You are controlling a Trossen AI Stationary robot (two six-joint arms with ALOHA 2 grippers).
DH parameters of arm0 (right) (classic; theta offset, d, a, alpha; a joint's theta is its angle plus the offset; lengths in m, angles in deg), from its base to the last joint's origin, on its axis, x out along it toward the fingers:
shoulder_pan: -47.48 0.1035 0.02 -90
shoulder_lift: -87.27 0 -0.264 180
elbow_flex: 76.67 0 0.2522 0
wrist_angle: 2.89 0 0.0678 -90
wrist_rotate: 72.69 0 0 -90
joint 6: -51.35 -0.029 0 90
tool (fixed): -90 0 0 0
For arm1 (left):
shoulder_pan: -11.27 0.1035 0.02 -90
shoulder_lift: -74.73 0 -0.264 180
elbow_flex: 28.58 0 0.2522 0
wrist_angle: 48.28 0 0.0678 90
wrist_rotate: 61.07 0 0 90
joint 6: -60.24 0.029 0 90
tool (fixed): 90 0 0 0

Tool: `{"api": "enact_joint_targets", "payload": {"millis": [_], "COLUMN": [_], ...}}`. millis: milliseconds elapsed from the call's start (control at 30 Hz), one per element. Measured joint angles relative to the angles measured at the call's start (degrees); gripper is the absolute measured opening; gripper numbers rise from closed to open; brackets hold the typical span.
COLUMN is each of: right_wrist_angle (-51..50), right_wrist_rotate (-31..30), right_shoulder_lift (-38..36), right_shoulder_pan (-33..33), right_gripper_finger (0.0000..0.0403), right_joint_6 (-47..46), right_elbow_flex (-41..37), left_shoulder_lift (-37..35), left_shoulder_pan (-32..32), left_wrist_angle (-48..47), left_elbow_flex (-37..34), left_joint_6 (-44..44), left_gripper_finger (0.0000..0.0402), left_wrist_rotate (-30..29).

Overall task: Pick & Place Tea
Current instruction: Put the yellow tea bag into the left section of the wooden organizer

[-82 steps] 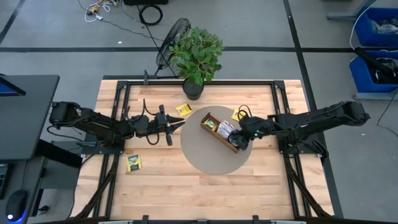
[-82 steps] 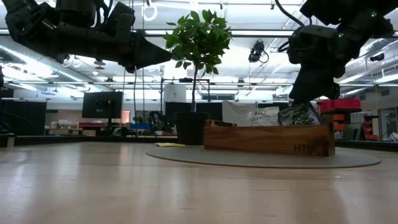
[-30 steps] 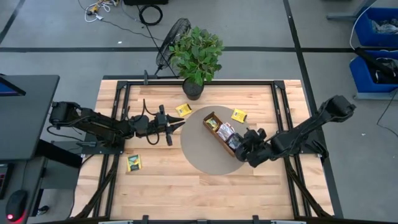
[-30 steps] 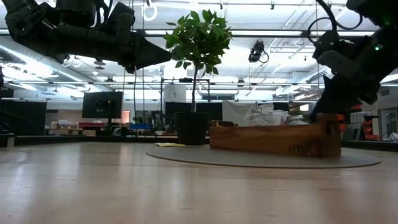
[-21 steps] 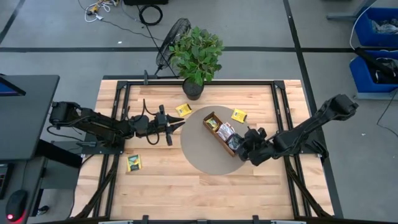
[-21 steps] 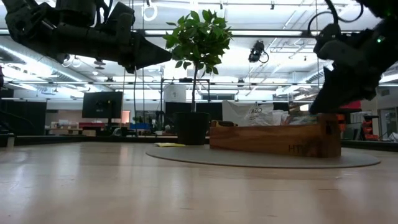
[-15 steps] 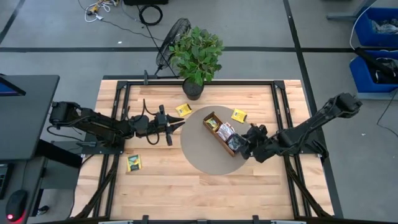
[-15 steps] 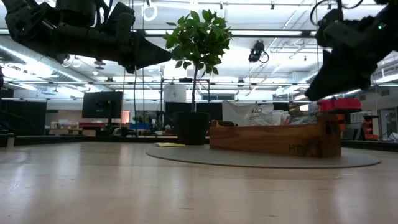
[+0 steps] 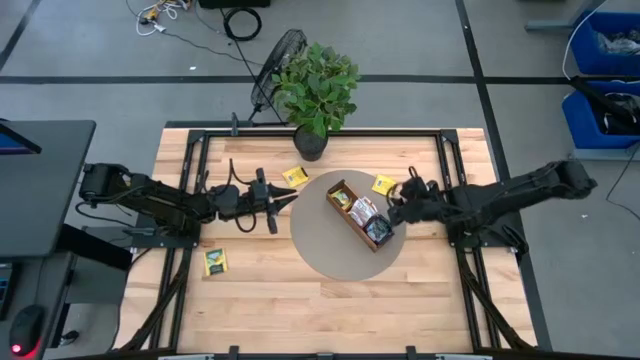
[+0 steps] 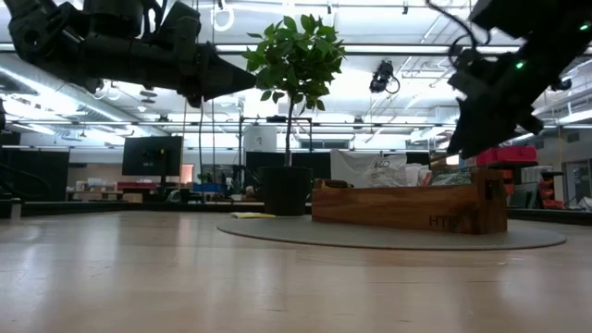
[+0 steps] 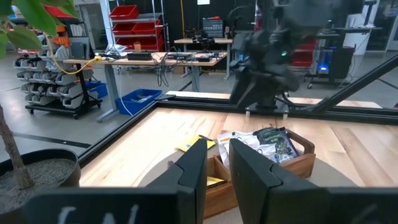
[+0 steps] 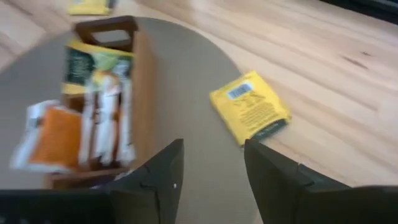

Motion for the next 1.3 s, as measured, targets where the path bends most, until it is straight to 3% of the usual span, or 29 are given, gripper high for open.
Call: {"api": "enact_joint_targets", "payload": {"millis": [233, 400, 500, 667, 967, 1300], "right_wrist_angle": [2.3, 11.5, 17.0, 19.5, 22.0, 26.0], "right_wrist_rotate": [7.0, 14.3, 21.3, 27.2, 29.2, 30.4], "right_shoulder_lift": [0.1, 0.1, 0.1, 0.1, 0.1, 0.2], "right_shoulder_pan": [-12.5, -20.3, -25.1, -30.5, -33.2, -39.1], "right_gripper_finger": [0.0178, 0.0178, 0.0178, 0.0178, 0.0178, 0.0178], "right_joint_6": [9.8, 15.6, 16.1, 12.0, 5.1, 4.1], "right_elbow_flex": [0.0, -2.6, -6.3, -11.2, -15.3, -17.4], "left_shoulder_lift": [0.0, 0.0, 0.0, 0.0, 0.0, 0.0], "left_shoulder_pan": [0.0, 0.8, 1.6, 3.0, 5.1, 6.1], "left_wrist_angle": [0.0, 0.4, 0.5, 1.6, 1.1, 0.7], "left_elbow_flex": [0.9, 0.9, 0.9, 0.9, 0.9, 0.9], "left_joint_6": [1.5, 1.5, 1.3, 0.1, 0.1, 0.4], "left_gripper_finger": [0.0073, 0.0073, 0.0073, 0.0073, 0.0073, 0.0073], "left_wrist_rotate": [0.0, -0.1, -0.1, -0.1, -0.1, -0.1]}}
